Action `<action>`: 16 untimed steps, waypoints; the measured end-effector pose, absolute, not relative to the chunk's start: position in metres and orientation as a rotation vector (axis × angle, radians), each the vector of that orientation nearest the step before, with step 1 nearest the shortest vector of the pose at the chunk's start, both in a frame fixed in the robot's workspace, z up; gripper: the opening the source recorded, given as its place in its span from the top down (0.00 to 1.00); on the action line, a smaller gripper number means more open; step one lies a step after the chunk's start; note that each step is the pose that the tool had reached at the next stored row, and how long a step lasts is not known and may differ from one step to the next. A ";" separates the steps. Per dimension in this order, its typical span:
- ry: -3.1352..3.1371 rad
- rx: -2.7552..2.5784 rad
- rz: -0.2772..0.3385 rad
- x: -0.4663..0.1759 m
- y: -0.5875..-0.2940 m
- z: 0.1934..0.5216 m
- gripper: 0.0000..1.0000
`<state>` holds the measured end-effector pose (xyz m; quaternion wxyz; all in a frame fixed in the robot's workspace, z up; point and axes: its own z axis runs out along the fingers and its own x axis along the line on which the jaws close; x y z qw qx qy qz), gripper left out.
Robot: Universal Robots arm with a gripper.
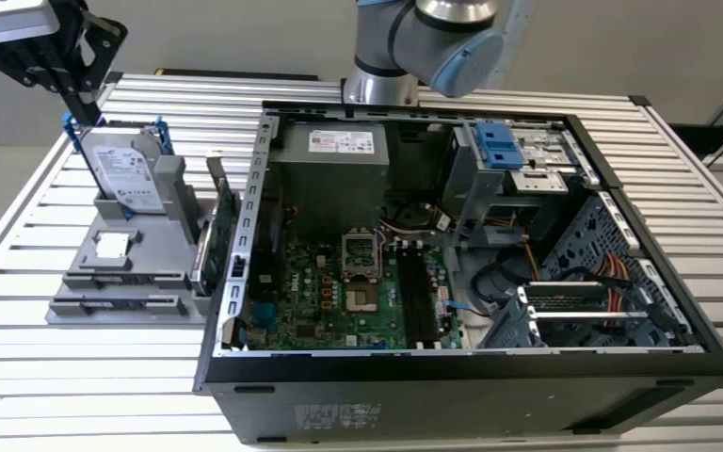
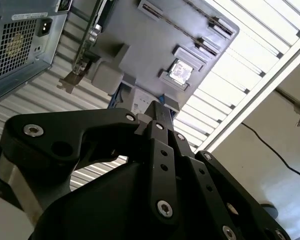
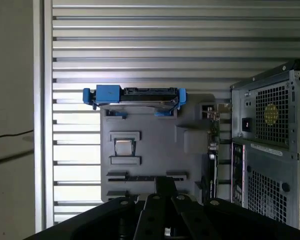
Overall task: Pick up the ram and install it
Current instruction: 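Reach for the ram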
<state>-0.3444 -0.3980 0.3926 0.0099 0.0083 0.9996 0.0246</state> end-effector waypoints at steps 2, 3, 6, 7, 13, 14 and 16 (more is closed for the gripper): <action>3.121 0.026 0.077 -0.344 -0.398 0.393 1.00; 3.121 0.026 0.077 -0.345 -0.398 0.393 1.00; 3.121 0.026 0.077 -0.345 -0.398 0.393 1.00; 3.121 0.026 0.077 -0.345 -0.398 0.392 1.00; 3.121 0.025 0.077 -0.345 -0.402 0.392 1.00; 3.121 0.025 0.077 -0.345 -0.402 0.392 1.00; 3.121 0.025 0.077 -0.345 -0.404 0.392 1.00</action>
